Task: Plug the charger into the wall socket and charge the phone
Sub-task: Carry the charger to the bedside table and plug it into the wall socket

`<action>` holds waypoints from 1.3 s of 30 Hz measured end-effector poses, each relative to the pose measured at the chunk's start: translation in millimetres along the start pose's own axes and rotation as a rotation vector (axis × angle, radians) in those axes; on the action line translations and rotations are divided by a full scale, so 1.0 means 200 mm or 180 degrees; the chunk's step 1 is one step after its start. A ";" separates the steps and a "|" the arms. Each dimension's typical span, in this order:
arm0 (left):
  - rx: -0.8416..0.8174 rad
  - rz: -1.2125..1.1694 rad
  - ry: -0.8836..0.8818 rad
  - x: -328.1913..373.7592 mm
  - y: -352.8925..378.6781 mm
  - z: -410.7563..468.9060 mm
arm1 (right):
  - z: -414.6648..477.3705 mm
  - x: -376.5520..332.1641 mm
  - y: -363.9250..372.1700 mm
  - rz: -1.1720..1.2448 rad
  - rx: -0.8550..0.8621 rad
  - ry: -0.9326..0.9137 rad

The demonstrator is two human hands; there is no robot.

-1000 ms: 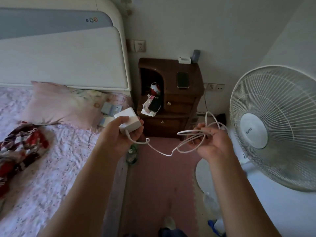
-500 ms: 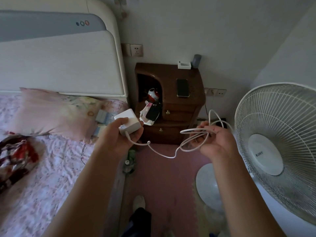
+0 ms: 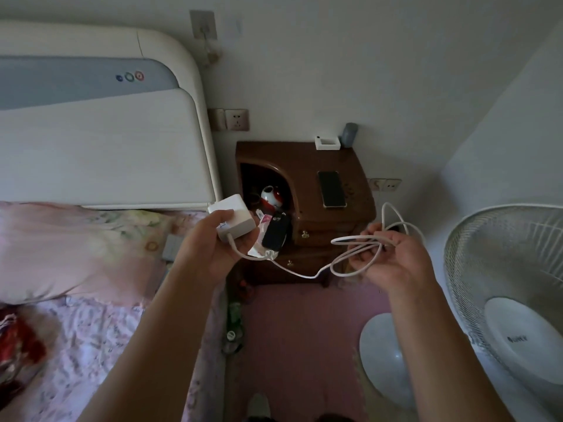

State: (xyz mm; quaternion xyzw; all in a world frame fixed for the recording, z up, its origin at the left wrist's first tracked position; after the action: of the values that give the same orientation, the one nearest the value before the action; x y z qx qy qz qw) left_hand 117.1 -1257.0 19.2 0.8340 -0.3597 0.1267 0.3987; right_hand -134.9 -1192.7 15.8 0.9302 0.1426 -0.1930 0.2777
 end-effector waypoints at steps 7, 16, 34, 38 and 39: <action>-0.0018 -0.0012 -0.0130 0.00 0.14 0.18 | 0.12 -0.11 0.12 0.0024 0.0082 -0.0080; 0.0170 -0.0196 0.0029 -0.01 0.37 0.43 | 0.45 -0.30 0.33 -0.0181 -0.0104 0.0259; 0.0447 -0.0188 0.0326 -0.01 0.69 0.68 | 0.83 -0.55 0.62 -0.0334 -0.0153 0.0636; 0.0437 -0.0119 0.0322 0.03 0.73 0.76 | 0.88 -0.55 0.68 -0.0344 -0.0145 0.0655; 0.0420 -0.0137 0.0290 0.04 0.74 0.79 | 0.89 -0.55 0.70 -0.0355 -0.0139 0.0632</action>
State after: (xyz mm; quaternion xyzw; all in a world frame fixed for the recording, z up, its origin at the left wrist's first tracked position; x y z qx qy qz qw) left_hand 7.3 -1443.7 5.0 0.8594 -0.3142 0.1793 0.3615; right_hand -230.7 -1424.4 -8.7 0.9291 0.2251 -0.1119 0.2713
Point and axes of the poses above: each hand's wrist, its own z-axis towards the middle knuckle, its own y-axis out of the palm, x = y × z, the point moved 7 cm from there along z, towards the middle knuckle, and after that the axes turned 9 degrees about x, right-handed, at the moved point
